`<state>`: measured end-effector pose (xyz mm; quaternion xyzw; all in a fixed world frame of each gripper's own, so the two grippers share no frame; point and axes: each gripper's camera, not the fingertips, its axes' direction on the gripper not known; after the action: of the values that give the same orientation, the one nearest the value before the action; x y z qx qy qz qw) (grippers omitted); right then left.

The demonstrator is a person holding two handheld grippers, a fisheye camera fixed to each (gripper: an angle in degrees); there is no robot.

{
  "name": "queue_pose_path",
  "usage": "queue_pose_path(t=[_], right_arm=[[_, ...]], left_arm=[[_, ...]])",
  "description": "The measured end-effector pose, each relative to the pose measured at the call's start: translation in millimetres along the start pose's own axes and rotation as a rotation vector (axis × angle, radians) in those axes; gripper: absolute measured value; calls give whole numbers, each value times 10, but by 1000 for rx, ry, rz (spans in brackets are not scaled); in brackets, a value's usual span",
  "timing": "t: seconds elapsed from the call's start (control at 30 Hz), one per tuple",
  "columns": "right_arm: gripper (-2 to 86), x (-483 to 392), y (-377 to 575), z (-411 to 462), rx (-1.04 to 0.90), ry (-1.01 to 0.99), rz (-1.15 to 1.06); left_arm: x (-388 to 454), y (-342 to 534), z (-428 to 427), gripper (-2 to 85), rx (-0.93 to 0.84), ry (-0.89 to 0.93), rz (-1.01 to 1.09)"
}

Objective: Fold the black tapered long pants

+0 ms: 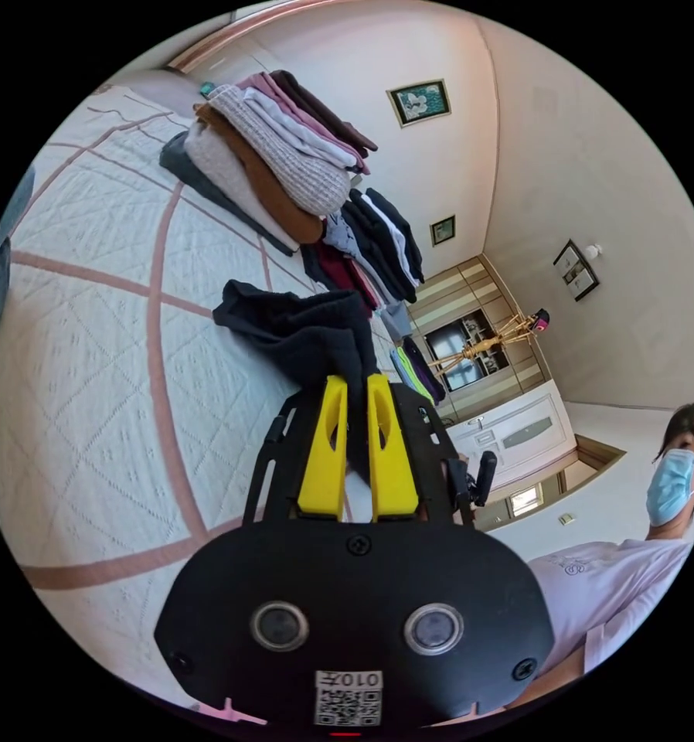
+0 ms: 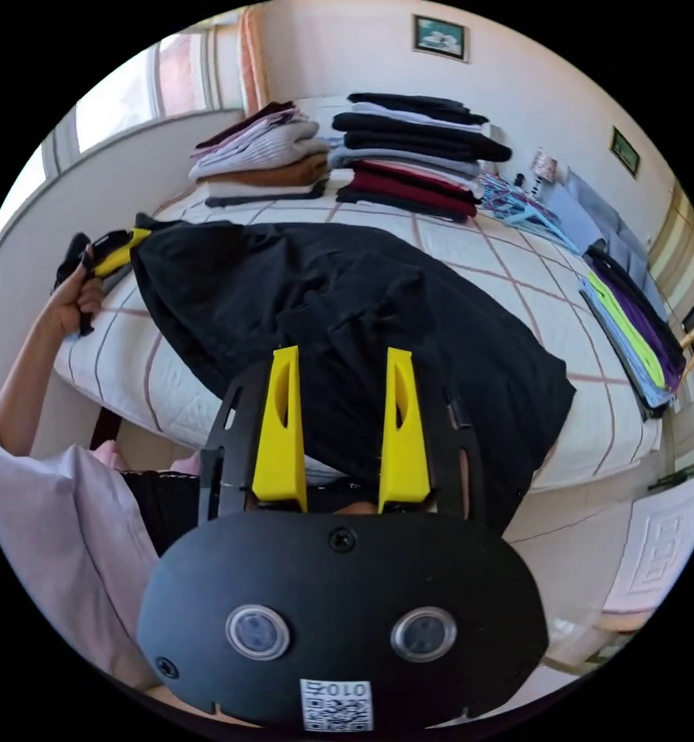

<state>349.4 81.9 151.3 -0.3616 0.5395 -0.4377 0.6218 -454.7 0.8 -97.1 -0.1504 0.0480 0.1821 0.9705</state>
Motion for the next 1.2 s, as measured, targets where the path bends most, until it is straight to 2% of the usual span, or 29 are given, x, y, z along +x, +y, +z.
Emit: queue_pose_path(t=[0.17, 0.27, 0.4, 0.53, 0.7, 0.9, 1.0, 1.17, 1.2], right_arm=[[126, -196, -94, 273, -100, 93, -55], [92, -52, -20, 220, -69, 9, 12], [53, 248, 143, -26, 9, 24, 165], [59, 268, 241, -78, 28, 50, 139], [140, 101, 384, 64, -15, 142, 109], [126, -59, 542, 89, -28, 204, 58], [113, 28, 554, 106, -72, 173, 63], [56, 318, 745, 1, -39, 31, 85], [45, 449, 816, -53, -33, 17, 143]], left_arm=[[-19, 96, -66, 51, 7, 22, -24], [5, 99, -67, 52, 11, 37, -23], [86, 61, -66, 54, -1, 30, -10], [159, 78, -33, 60, 18, 41, -14], [318, 123, -22, 77, 27, 6, 1], [617, 214, 268, 118, -84, -75, 63], [705, 303, 571, 120, -139, -94, 59], [819, 308, 766, 83, -109, -60, 28], [846, 282, 759, 82, -109, -59, 37]])
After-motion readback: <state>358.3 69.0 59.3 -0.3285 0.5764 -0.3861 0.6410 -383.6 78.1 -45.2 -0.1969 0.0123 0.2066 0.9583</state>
